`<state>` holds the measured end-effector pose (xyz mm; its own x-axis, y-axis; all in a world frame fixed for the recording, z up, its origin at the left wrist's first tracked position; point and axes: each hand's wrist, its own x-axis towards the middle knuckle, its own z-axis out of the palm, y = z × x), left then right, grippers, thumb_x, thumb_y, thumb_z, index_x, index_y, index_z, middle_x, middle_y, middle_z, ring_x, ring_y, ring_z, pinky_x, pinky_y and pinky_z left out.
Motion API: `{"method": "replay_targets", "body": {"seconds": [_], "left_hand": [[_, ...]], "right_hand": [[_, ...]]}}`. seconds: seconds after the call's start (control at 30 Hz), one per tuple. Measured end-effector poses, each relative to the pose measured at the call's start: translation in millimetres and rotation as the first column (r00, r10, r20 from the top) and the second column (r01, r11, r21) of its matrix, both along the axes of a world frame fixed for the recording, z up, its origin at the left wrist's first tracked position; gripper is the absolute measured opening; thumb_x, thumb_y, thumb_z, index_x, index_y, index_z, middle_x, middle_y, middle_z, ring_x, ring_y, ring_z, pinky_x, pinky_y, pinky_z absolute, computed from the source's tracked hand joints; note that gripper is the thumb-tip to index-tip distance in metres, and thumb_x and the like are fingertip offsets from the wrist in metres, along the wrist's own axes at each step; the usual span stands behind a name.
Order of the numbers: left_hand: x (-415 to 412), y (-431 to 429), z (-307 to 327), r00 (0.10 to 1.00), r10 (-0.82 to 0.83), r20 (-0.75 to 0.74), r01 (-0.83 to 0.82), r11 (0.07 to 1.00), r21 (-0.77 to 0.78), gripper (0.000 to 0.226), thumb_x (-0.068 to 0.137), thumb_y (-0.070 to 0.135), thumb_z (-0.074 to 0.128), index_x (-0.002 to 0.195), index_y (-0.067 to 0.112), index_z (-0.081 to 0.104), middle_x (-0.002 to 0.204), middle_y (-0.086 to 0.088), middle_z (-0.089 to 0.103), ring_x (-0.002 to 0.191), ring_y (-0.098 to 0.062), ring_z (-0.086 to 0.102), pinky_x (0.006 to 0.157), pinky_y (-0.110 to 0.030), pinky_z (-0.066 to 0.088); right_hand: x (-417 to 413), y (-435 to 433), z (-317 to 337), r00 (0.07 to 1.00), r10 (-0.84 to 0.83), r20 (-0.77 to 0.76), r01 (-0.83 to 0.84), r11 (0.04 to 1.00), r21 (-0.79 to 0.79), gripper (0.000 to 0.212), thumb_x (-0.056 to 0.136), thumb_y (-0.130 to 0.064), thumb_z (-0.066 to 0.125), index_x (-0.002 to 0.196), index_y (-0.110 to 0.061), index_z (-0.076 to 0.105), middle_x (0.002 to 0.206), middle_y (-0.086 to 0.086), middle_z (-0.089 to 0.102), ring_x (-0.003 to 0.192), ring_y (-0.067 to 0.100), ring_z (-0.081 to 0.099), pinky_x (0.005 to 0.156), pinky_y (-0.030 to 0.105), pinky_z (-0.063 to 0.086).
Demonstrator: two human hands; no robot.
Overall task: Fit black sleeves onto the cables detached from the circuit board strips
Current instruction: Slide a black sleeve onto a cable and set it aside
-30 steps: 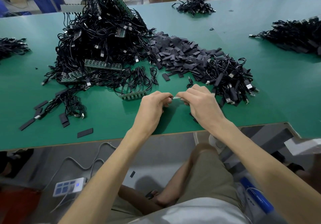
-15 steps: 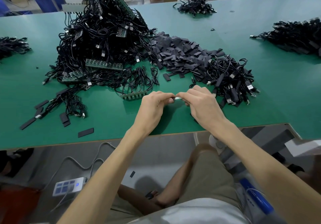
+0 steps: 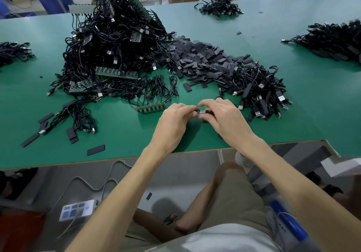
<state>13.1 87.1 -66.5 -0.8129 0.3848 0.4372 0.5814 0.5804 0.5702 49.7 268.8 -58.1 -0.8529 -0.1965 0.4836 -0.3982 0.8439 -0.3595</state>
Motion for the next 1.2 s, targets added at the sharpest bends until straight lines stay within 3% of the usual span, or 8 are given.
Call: {"method": "replay_targets", "body": {"seconds": [0.1,0.23,0.4,0.63,0.87,0.97,1.1,1.2], "left_hand": [[-0.6,-0.6,0.6,0.998,0.06,0.009,-0.06,0.998,0.036,0.019,0.103,0.012,0.057,0.107,0.005,0.075,0.094,-0.006,0.071,0.089,-0.024,0.055,0.084,-0.042,0.048],[-0.8,-1.3,2.8,0.997,0.073,0.024,-0.074,0.996,0.056,0.018,0.101,0.01,0.06,0.109,0.004,0.076,0.096,-0.008,0.073,0.093,-0.027,0.058,0.087,-0.038,0.047],[-0.9,-1.0,-0.4,0.999,0.021,-0.049,-0.022,1.0,-0.022,0.019,0.095,0.003,0.063,0.108,0.006,0.077,0.094,-0.009,0.074,0.087,-0.025,0.054,0.08,-0.04,0.05],[2.7,0.0,-5.8,0.99,-0.017,-0.139,-0.006,0.986,-0.167,0.02,0.095,0.007,0.06,0.107,0.009,0.075,0.095,-0.005,0.072,0.09,-0.026,0.053,0.076,-0.042,0.053],[6.4,1.1,-6.3,0.985,-0.007,-0.172,-0.038,0.966,-0.257,0.019,0.095,0.008,0.058,0.108,0.009,0.071,0.096,-0.005,0.07,0.09,-0.027,0.052,0.077,-0.039,0.05],[4.1,0.5,-5.5,0.983,-0.034,-0.179,-0.01,0.971,-0.239,0.023,0.096,0.009,0.052,0.107,0.008,0.072,0.095,-0.005,0.071,0.087,-0.025,0.05,0.077,-0.035,0.049],[1.3,0.3,-5.1,0.982,-0.061,-0.181,0.024,0.978,-0.205,0.017,0.096,0.005,0.062,0.109,0.007,0.073,0.095,-0.005,0.072,0.086,-0.026,0.052,0.078,-0.033,0.048],[-1.6,1.3,-3.2,0.995,-0.043,-0.092,0.031,0.99,-0.134,0.017,0.098,0.01,0.063,0.111,0.008,0.074,0.095,-0.006,0.072,0.088,-0.025,0.054,0.08,-0.035,0.047]], "right_hand": [[-2.0,-1.1,-0.6,0.999,-0.03,0.034,0.032,0.997,-0.074,0.028,0.1,-0.031,0.062,0.113,-0.007,0.067,0.09,0.005,0.066,0.088,0.026,0.056,0.086,0.034,0.044],[-8.2,3.5,-1.0,0.998,0.021,0.066,-0.012,0.991,-0.13,0.021,0.104,-0.022,0.057,0.098,-0.007,0.07,0.082,0.001,0.069,0.085,0.025,0.056,0.09,0.046,0.044],[-12.6,9.9,-2.8,0.994,0.078,0.08,-0.06,0.975,-0.213,0.014,0.099,-0.019,0.067,0.093,-0.009,0.076,0.079,-0.005,0.066,0.083,0.019,0.051,0.087,0.034,0.04],[-11.8,11.6,-4.9,0.988,0.127,0.091,-0.109,0.977,-0.181,0.008,0.093,-0.013,0.073,0.096,-0.008,0.079,0.079,-0.005,0.068,0.082,0.018,0.05,0.084,0.025,0.034],[-10.9,10.7,-5.5,0.986,0.133,0.097,-0.114,0.978,-0.177,0.009,0.095,-0.015,0.072,0.095,-0.008,0.078,0.075,-0.001,0.069,0.081,0.023,0.053,0.079,0.027,0.04],[-10.9,12.0,-5.3,0.982,0.14,0.13,-0.111,0.971,-0.21,0.009,0.096,-0.015,0.07,0.094,-0.011,0.078,0.072,-0.005,0.069,0.082,0.019,0.054,0.077,0.027,0.043],[-10.5,13.2,-4.2,0.977,0.142,0.158,-0.094,0.956,-0.278,0.01,0.096,-0.017,0.07,0.096,-0.015,0.079,0.072,-0.012,0.068,0.083,0.016,0.059,0.078,0.028,0.047],[-11.6,12.5,-2.6,0.971,0.142,0.191,-0.076,0.944,-0.32,0.009,0.097,-0.02,0.07,0.094,-0.02,0.079,0.071,-0.01,0.069,0.081,0.013,0.061,0.078,0.026,0.046]]}}
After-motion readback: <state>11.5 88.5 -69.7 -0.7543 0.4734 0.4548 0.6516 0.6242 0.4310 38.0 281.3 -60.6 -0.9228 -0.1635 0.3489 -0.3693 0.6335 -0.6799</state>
